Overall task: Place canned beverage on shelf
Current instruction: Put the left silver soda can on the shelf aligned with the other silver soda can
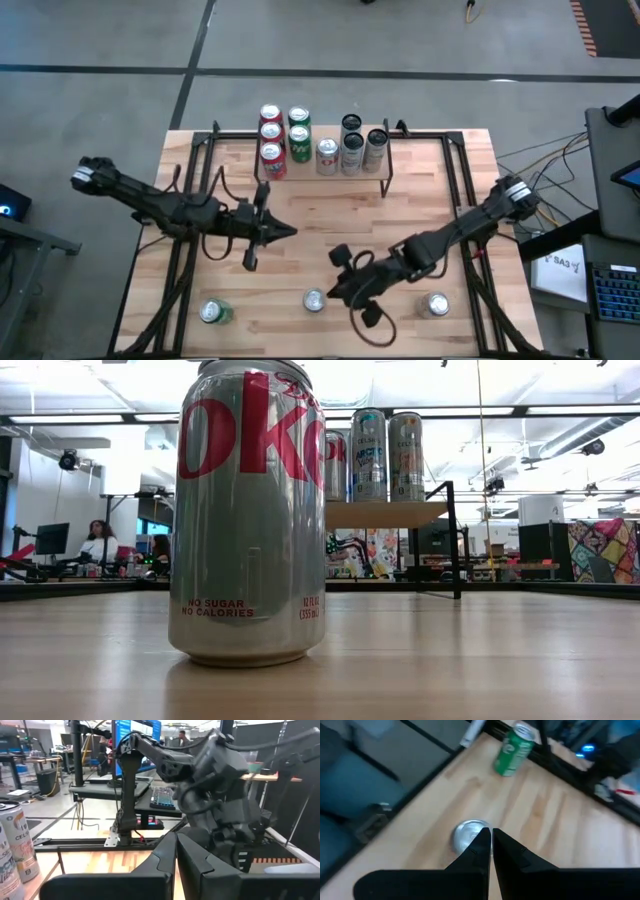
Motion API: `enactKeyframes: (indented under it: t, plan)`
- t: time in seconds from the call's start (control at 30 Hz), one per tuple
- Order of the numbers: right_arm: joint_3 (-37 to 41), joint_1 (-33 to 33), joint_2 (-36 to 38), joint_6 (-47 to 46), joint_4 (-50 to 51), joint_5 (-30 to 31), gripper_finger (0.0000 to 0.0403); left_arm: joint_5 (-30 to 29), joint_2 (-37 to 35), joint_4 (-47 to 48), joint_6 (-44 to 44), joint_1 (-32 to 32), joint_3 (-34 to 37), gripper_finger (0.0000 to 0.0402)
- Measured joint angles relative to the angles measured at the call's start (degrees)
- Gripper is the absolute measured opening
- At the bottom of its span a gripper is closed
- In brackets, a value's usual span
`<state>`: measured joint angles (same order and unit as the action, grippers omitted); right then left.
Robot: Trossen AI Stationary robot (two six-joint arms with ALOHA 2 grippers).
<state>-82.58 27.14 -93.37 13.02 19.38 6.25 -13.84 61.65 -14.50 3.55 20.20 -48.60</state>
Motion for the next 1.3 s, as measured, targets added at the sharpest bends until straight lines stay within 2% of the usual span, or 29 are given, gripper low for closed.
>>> enactKeyframes:
  t: [0.1,0.3,0.57,0.67,0.8,0.97,1.13,1.23,1.3]
  plan:
    - [1.2,0.7,-2.2,1.1,-4.3,5.3,0.0009,-2.2,0.2,0.3,-0.1,2.2,0.0,0.0]
    - [5.8,0.7,-5.0,-0.7,-16.5,5.8,0.0009,-8.0,0.0,0.5,-2.8,5.5,0.0,0.0]
    - [6.4,0.2,-4.9,-6.1,-17.8,5.4,0.001,-10.3,-0.5,0.4,-4.5,5.9,0.0,0.0]
    - [6.4,0.1,-4.9,-7.5,-17.4,4.6,0.0024,-11.7,-0.5,0.5,-5.1,5.9,0.0,0.0]
    - [6.4,-0.4,-4.9,-12.8,-15.5,2.8,0.0082,-12.3,-0.6,0.4,-5.5,5.9,-0.1,0.0]
    - [6.4,-0.4,-4.9,-16.5,-14.9,2.8,0.0202,-12.4,-0.6,0.4,-5.5,5.9,-0.1,0.0]
    - [3.2,-0.4,-5.8,-20.7,-8.9,4.1,0.0312,-12.4,-0.6,0.4,-5.4,5.9,-0.2,0.0]
    - [-0.1,-0.5,-7.9,-19.0,-3.9,4.6,0.0353,-12.4,-0.6,0.4,-5.4,5.9,-0.2,0.0]
    - [-2.8,-0.5,-9.6,-18.0,-1.2,4.4,0.0365,-12.4,-0.7,0.4,-5.4,5.9,-0.2,0.0]
